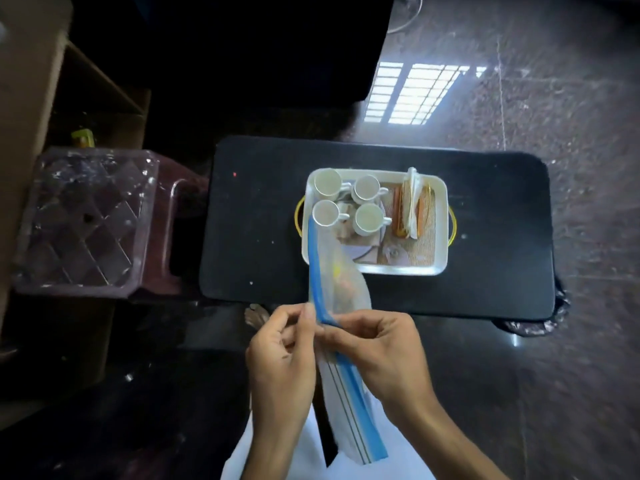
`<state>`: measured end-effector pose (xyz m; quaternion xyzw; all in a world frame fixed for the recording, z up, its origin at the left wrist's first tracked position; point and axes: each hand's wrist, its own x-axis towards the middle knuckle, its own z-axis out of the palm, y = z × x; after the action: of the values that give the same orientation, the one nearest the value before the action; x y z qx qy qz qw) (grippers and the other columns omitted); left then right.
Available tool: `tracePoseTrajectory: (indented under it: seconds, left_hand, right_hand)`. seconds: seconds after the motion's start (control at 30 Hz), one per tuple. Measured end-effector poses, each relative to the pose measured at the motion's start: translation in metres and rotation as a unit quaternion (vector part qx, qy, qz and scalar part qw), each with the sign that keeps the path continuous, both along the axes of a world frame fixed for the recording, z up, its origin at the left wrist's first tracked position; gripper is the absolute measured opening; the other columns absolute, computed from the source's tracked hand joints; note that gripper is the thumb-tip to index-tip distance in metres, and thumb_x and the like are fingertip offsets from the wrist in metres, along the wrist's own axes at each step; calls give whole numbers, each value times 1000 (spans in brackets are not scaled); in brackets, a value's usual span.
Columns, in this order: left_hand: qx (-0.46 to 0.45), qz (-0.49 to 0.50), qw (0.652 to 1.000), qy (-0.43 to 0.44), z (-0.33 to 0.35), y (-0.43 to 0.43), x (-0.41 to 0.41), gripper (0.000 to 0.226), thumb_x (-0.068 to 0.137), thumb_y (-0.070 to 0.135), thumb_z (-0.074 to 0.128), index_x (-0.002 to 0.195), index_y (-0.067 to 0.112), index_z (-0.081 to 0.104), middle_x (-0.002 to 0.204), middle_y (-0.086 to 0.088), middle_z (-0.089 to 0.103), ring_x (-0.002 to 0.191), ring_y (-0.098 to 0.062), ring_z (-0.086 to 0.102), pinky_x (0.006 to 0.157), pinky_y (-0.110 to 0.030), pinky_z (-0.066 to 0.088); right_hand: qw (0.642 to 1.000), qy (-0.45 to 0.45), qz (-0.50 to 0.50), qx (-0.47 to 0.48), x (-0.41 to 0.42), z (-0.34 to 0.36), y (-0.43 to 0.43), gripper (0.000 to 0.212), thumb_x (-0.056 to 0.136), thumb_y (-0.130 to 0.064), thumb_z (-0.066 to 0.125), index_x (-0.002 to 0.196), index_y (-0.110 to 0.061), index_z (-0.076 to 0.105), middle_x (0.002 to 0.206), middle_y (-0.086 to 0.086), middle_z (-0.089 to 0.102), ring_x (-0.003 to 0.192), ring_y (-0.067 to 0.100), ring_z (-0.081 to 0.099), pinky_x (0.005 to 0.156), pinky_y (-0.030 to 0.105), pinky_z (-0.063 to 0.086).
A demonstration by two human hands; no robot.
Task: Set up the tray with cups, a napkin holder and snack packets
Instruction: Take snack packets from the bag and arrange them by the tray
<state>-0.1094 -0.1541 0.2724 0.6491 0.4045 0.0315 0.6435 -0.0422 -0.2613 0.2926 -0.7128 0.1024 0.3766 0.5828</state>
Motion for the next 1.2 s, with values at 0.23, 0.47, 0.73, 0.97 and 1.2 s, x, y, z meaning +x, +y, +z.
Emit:
tracePoseTrajectory:
  seconds: [0.23,0.47,0.73,0.97,1.2]
  left_hand:
    - [-20,-20,999,37,-11,-41,21,32,92,54,61,87,27,78,82,-7,80,82,-30,79,78,-54,65]
    - [-37,-65,997,36,-10,-48,39,41,90,61,56,89,27,77,85,-8,80,86,-33,78,78,-57,64]
    - [-48,-69,996,18,-9,-28,44,36,94,48,62,87,16,77,82,-17,76,80,-37,76,74,-55,65]
    - [30,-82,996,-3,-5,-30,57,44,101,39,49,71,13,65,64,-11,61,62,-17,56,60,-49,55]
    - [-5,-5,1000,4,-6,-39,63,44,104,36,49,76,7,68,70,-17,71,66,-34,67,66,-57,59]
  right_hand:
    - [998,-43,38,-20,10,-10,-48,10,78,-34,79,84,-26,82,75,-16,77,71,2,74,67,16,59]
    - [999,-29,24,37,29,-18,-61,11,82,-22,79,93,-19,82,82,-9,79,76,8,77,69,20,60]
    - [988,92,-42,117,34,-28,-43,23,73,-18,81,90,-3,79,82,11,79,77,21,77,69,24,60]
    - [977,128,-119,122,32,-16,-37,20,71,-31,75,81,-14,77,76,4,74,72,13,70,70,20,56]
    - [950,188,-196,155,36,-7,-27,25,91,-9,61,70,-12,74,73,8,69,69,15,65,67,24,57]
